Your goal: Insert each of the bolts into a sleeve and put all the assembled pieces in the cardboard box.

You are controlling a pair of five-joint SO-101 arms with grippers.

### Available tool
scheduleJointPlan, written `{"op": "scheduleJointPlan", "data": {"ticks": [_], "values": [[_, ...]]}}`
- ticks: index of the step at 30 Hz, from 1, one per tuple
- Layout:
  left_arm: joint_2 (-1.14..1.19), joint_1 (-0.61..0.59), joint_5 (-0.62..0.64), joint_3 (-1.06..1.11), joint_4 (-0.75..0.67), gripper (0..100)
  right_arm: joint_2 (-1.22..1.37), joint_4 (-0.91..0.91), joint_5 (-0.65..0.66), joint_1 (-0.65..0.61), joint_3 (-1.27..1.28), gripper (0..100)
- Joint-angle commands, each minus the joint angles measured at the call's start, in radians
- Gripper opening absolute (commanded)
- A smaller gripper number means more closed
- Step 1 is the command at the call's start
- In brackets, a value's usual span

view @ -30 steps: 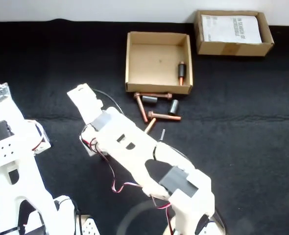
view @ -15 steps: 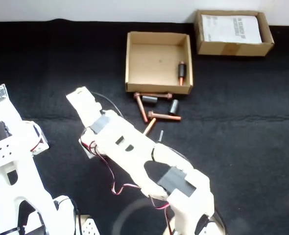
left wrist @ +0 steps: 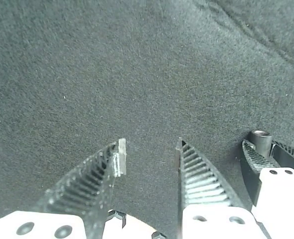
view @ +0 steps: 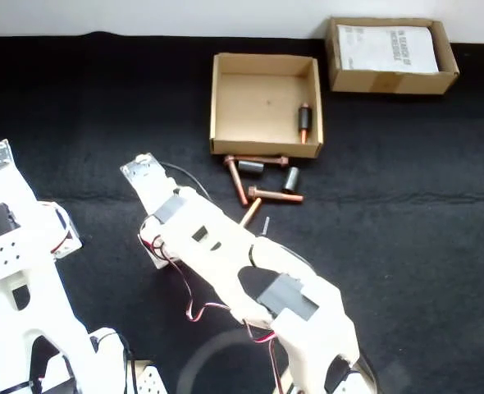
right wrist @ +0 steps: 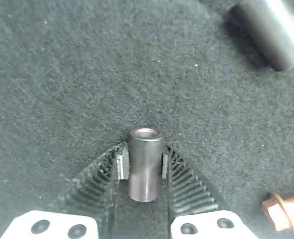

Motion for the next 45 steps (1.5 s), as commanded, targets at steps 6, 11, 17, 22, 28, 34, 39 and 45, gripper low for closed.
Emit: {"op": "scheduleJointPlan", "data": {"ticks": [6, 11, 17, 22, 28, 34, 39, 45], "values": [[-0.004, 0.128, -0.003, -0.002, 0.002, 17, -0.205, -0.005, 0.0, 0.09, -0.001, 0.8], [0.002, 0.297, 0.0, -0.002, 0.0, 17, -0.38, 0.025, 0.002, 0.18, 0.001, 0.7], [0.004, 0.47, 0.092, -0.005, -0.009, 17, -0.565, 0.09, 0.002, 0.277, 0.002, 0.7], [0.016, 0.595, 0.13, -0.01, -0.083, 17, -0.7, 0.197, 0.031, 0.294, 0.01, 0.7], [0.239, 0.7, 0.135, -0.137, -0.129, 17, -0.846, 0.34, 0.032, 0.323, 0.01, 0.7], [0.493, 0.748, 0.167, -0.349, -0.112, 17, -0.987, 0.453, 0.035, 0.403, 0.012, 0.7], [0.628, 0.849, 0.17, -0.49, -0.043, 17, -1.081, 0.561, 0.035, 0.452, 0.012, 0.7], [0.697, 0.983, 0.17, -0.582, -0.031, 17, -1.178, 0.621, 0.037, 0.521, 0.053, 0.7]]}}
